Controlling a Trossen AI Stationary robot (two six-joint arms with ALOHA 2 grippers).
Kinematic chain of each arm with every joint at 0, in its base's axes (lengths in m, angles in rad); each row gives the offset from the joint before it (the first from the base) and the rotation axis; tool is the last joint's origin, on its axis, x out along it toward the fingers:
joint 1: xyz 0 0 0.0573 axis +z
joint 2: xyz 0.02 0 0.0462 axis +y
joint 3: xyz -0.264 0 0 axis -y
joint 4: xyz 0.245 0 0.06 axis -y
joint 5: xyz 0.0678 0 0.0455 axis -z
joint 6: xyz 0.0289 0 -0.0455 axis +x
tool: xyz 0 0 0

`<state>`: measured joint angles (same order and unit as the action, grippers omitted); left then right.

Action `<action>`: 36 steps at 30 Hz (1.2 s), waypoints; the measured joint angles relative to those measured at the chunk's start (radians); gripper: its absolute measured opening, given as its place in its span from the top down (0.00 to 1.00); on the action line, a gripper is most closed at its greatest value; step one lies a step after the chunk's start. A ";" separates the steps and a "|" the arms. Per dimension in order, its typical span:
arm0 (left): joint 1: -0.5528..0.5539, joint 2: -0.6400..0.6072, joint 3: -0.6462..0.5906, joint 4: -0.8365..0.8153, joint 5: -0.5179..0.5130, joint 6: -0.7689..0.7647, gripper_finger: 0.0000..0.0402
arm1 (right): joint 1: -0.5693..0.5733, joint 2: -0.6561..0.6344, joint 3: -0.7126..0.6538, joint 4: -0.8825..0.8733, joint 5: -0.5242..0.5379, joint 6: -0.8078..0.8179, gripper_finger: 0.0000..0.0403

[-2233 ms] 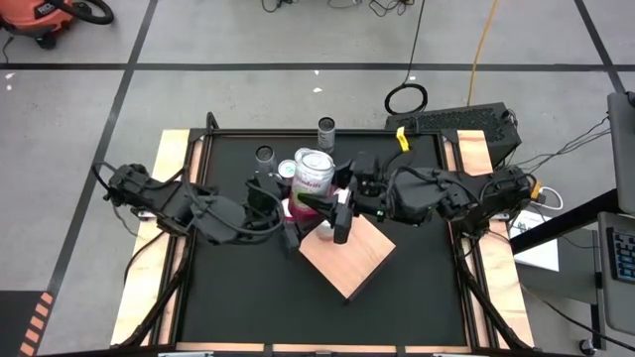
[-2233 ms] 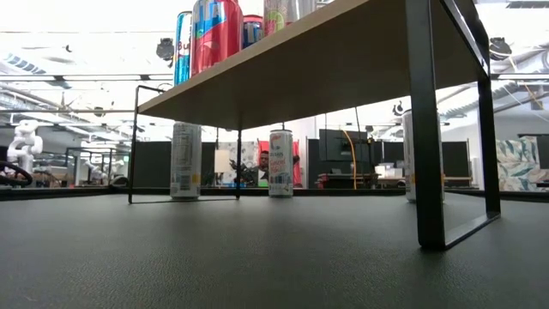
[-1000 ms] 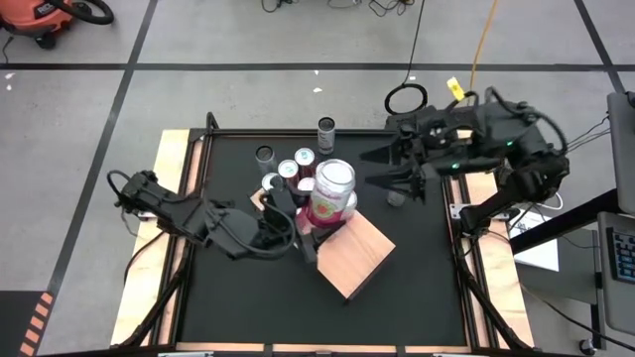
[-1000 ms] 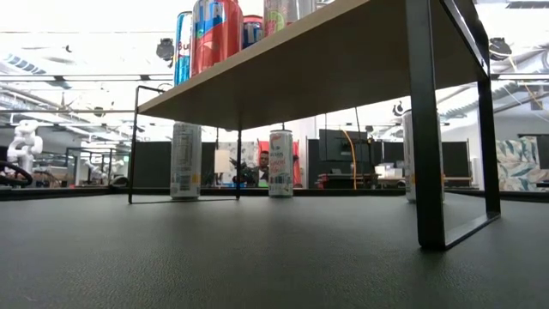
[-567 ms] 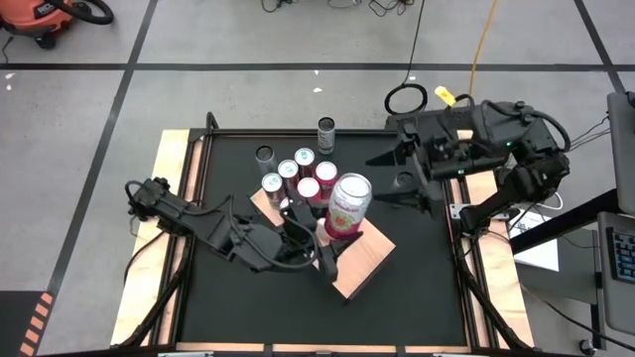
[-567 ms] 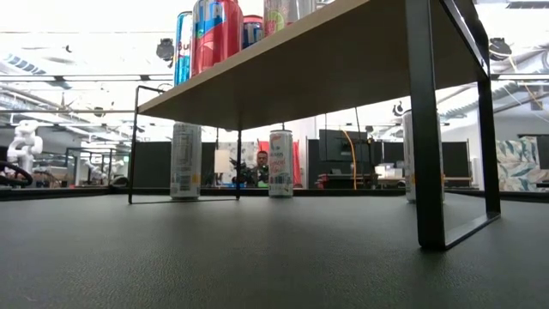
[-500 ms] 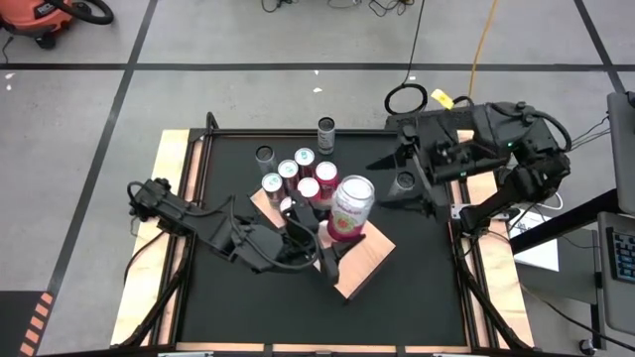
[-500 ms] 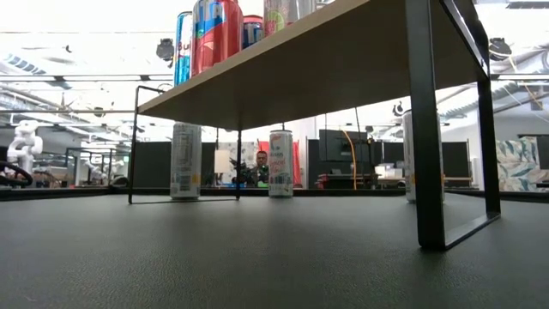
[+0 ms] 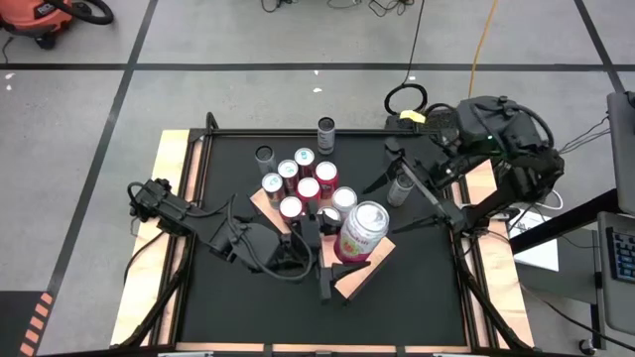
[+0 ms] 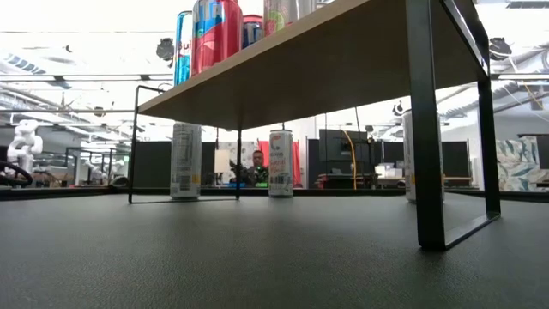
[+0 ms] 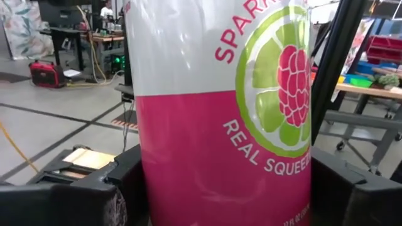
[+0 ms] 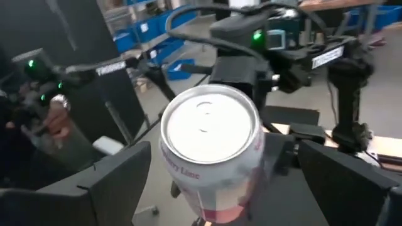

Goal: Place canned beverage on shelf
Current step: Put the pink soda can on the shelf aligned with the other pink soda cans

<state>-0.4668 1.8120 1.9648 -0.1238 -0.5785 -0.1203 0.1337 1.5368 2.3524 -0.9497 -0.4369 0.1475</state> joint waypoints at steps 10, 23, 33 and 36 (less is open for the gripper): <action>0.023 0.000 0.000 0.010 0.005 0.030 0.28 | 0.001 0.068 0.000 0.072 -0.090 -0.061 0.06; 0.029 0.000 0.000 -0.046 0.027 0.004 0.28 | 0.000 0.077 -0.001 0.077 -0.119 -0.120 0.06; 0.029 0.000 0.000 -0.059 0.027 -0.005 0.28 | 0.000 0.078 -0.001 0.056 -0.118 -0.157 0.29; 0.030 0.000 0.000 -0.063 0.027 -0.006 0.28 | 0.000 0.076 0.000 0.026 -0.112 -0.160 0.34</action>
<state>-0.4370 1.8120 1.9652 -0.1864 -0.5518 -0.1259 0.1337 1.6127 2.3528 -0.9240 -0.5491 -0.0129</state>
